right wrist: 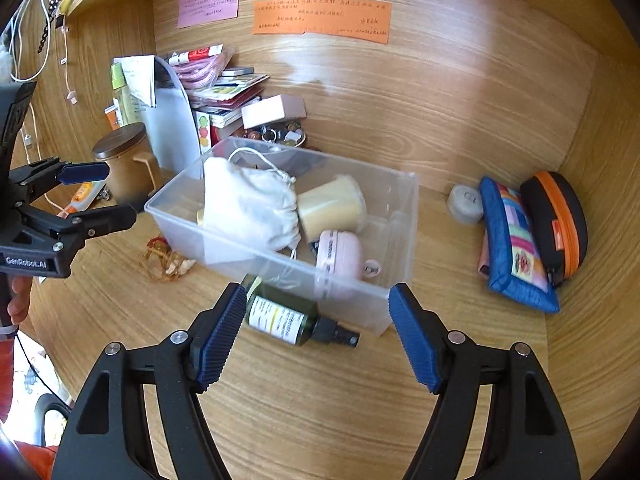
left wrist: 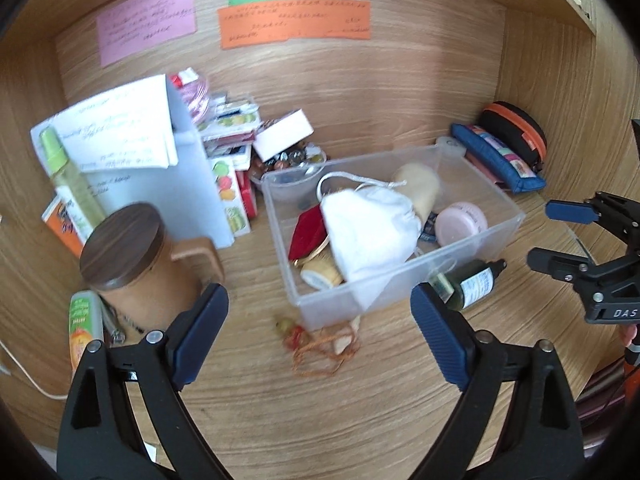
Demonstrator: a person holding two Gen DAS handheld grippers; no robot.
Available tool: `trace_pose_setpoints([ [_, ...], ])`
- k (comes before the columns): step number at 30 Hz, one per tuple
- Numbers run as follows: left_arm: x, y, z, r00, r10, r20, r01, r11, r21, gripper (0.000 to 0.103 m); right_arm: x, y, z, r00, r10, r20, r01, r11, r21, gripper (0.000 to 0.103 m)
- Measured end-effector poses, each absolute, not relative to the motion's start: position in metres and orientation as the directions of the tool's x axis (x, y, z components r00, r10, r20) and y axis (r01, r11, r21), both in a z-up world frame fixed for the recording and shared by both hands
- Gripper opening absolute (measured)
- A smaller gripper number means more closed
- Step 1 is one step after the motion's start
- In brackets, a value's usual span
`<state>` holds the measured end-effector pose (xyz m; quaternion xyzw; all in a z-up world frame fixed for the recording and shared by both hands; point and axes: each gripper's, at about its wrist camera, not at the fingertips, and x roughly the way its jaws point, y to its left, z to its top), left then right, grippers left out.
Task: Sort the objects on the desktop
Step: 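Grasp the green spray bottle with the right tool while the left tool grasps the gourd charm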
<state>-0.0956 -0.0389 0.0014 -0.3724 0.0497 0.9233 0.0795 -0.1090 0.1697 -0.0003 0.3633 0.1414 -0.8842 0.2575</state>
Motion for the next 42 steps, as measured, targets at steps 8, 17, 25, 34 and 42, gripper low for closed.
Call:
trace_pose_setpoints([
  [8,-0.095,-0.051,-0.036,-0.657,0.069,-0.751,-0.161,-0.986,0.050,0.093,-0.101,0.175,-0.022,-0.582,-0.363,-0.728,0.540,-0.841,-0.012,0.081],
  [17,-0.098,-0.085,-0.071,-0.605,0.053,-0.795,-0.096,-0.995,0.006,0.093,-0.103,0.184,-0.054,-0.540,-0.373,-0.754,0.510,-0.858,0.059,0.081],
  [25,-0.113,-0.098,-0.075,-0.576,0.144,-0.805,-0.076,-0.990,-0.123,0.077,-0.106,0.175,-0.068,-0.508,-0.394,-0.766,0.526,-0.846,0.086,0.081],
  [34,-0.125,-0.077,-0.087,-0.548,0.101,-0.830,-0.106,-0.993,-0.051,0.056,-0.110,0.160,-0.071,-0.511,-0.383,-0.770,0.549,-0.834,0.051,0.081],
  [42,-0.127,-0.057,-0.086,-0.543,0.108,-0.833,-0.176,-0.984,-0.013,0.040,-0.123,0.155,-0.076,-0.508,-0.380,-0.773,0.543,-0.838,0.055,0.081],
])
